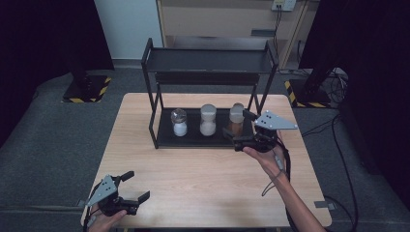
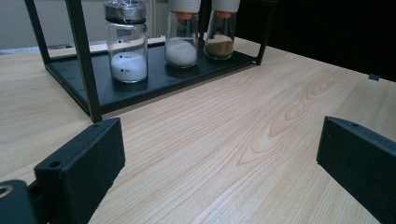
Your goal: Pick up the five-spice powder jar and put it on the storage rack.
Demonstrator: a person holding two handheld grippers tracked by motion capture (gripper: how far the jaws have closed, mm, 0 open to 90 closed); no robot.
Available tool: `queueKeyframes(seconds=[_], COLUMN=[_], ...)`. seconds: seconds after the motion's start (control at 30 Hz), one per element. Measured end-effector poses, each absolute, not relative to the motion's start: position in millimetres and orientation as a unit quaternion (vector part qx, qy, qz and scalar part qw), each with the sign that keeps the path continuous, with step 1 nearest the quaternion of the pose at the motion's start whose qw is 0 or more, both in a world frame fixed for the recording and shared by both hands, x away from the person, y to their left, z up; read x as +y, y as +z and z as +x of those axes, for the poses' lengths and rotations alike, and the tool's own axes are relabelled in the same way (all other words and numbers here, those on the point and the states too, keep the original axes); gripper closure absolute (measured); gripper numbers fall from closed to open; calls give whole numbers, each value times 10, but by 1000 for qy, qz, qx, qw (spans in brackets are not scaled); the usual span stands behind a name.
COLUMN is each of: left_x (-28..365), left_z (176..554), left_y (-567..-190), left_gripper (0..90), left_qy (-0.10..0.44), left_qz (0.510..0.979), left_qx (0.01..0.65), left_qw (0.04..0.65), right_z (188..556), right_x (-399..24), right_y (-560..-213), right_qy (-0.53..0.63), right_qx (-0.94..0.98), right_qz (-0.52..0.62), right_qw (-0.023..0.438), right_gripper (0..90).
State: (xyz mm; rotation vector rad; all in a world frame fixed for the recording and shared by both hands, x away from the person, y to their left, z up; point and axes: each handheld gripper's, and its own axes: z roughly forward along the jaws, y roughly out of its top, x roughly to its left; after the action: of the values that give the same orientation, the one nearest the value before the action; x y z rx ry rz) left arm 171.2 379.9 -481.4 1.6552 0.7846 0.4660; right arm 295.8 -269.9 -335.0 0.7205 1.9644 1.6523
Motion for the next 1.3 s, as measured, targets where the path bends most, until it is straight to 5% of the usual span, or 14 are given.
queueKeyframes(seconds=[1.3], left_x=[3833], left_z=[1664], left_y=[-4830], left_gripper=[0], left_qy=[209], left_qz=[696], left_qx=[334], left_qw=[600], right_z=[1879], right_x=[-3467], right_y=[-3923], right_qy=[593], right_qx=[709], right_qz=[308], right_qw=[228], right_gripper=[72])
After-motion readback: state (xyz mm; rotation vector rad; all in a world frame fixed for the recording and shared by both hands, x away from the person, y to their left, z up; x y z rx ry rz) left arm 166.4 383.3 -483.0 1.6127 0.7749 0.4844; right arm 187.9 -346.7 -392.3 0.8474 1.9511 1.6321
